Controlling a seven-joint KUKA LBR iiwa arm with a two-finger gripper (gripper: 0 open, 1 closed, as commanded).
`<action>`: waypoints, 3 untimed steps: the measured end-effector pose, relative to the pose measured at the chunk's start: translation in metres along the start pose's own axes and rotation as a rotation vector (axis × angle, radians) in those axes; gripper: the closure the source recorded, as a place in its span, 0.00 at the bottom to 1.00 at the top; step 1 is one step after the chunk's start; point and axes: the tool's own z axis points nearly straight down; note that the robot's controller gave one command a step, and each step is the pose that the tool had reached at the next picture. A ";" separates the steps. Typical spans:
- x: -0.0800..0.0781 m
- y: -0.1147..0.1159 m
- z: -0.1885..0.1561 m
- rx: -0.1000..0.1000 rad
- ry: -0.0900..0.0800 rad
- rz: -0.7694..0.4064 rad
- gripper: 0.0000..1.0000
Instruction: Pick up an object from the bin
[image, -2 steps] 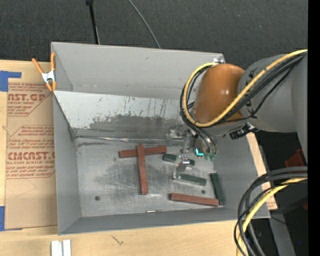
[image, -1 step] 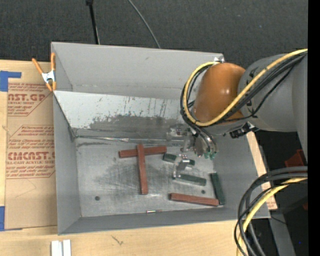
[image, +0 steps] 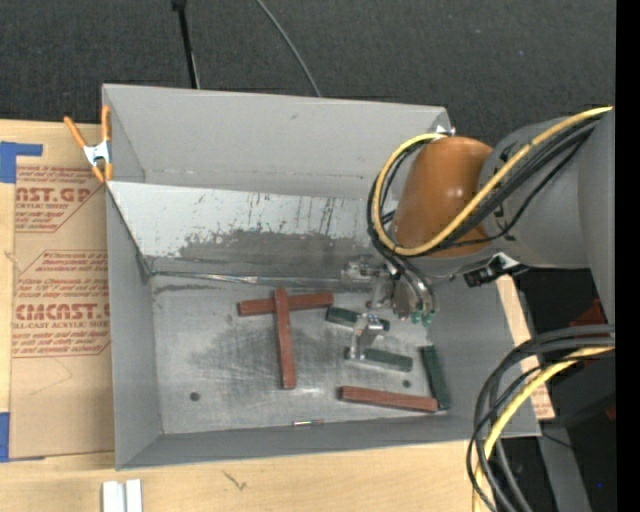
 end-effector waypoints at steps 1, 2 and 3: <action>-0.010 -0.007 -0.016 0.000 0.000 0.184 0.00; -0.017 -0.010 0.009 0.001 0.000 0.162 0.00; -0.015 -0.018 0.047 -0.002 -0.004 0.196 0.00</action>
Offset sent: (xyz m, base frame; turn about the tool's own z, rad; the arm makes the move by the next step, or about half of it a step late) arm 0.0160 -0.0121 -0.0078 0.1633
